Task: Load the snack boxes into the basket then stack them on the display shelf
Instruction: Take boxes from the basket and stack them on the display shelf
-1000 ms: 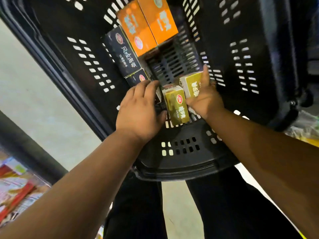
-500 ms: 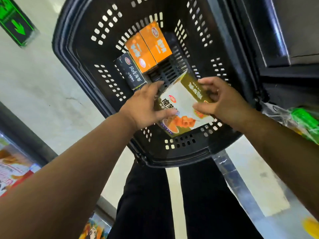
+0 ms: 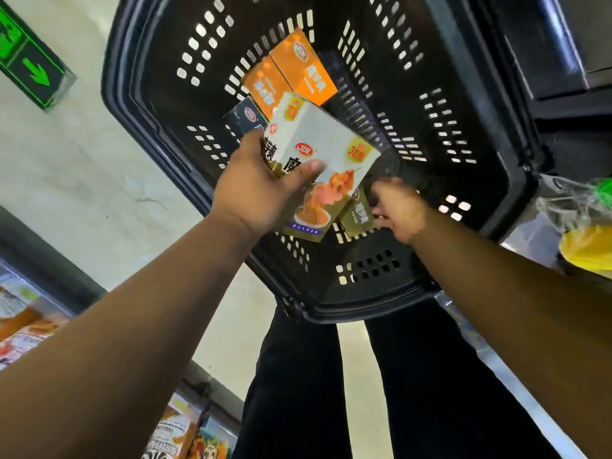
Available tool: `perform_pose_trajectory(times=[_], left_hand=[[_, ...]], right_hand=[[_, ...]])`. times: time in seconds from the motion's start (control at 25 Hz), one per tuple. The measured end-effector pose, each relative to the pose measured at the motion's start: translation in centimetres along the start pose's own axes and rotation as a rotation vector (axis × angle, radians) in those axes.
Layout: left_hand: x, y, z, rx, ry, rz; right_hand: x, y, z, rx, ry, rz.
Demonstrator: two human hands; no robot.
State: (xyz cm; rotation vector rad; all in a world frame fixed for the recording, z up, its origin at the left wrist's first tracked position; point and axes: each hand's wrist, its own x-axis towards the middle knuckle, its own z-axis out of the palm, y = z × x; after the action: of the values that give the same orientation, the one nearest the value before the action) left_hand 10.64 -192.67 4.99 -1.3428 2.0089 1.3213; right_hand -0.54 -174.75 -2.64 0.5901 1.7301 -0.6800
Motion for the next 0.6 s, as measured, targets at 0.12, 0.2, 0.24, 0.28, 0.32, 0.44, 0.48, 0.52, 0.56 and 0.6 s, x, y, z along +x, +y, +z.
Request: perform_pose_trajectory(times=[0.12,0.2,0.24,0.28,0.32,0.44,0.48,0.52,0.56,0.6], left_hand=[[1.5,-0.1,0.0,0.253,0.167,0.142],[2.5,-0.5,0.1,0.391,0.224,0.153],[2.8,-0.6,0.2,0.437,0.241,0.148],[3.0,-0.8,0.4,0.475,0.25,0.149],[3.1,-1.1,0.6,0.508,0.248,0.155],[3.3,-1.7,1.2,0.591,0.237,0.189],[3.4,-1.7,1.2,0.596,0.24,0.198],[3.3,-1.7,1.3,0.598,0.241,0.2],[3.3,-1.6,1.4,0.603,0.24,0.197],[3.3,-1.4,1.5,0.602,0.236,0.182]], right_hand=[[3.1,2.6,2.6,-0.72,0.064,-0.165],[5.1,3.2,3.6,-0.836,0.068,-0.165],[6.1,3.5,4.0,-0.852,0.084,-0.16],[7.0,4.0,4.3,-0.864,0.105,-0.156],[7.6,4.4,4.7,-0.874,0.123,-0.172],[8.6,5.4,5.0,-0.806,0.175,-0.261],[8.5,5.4,4.8,-0.76,0.173,-0.263],[8.3,5.4,4.5,-0.717,0.174,-0.266],[7.8,5.1,3.9,-0.684,0.186,-0.284],[6.9,4.7,3.2,-0.669,0.197,-0.317]])
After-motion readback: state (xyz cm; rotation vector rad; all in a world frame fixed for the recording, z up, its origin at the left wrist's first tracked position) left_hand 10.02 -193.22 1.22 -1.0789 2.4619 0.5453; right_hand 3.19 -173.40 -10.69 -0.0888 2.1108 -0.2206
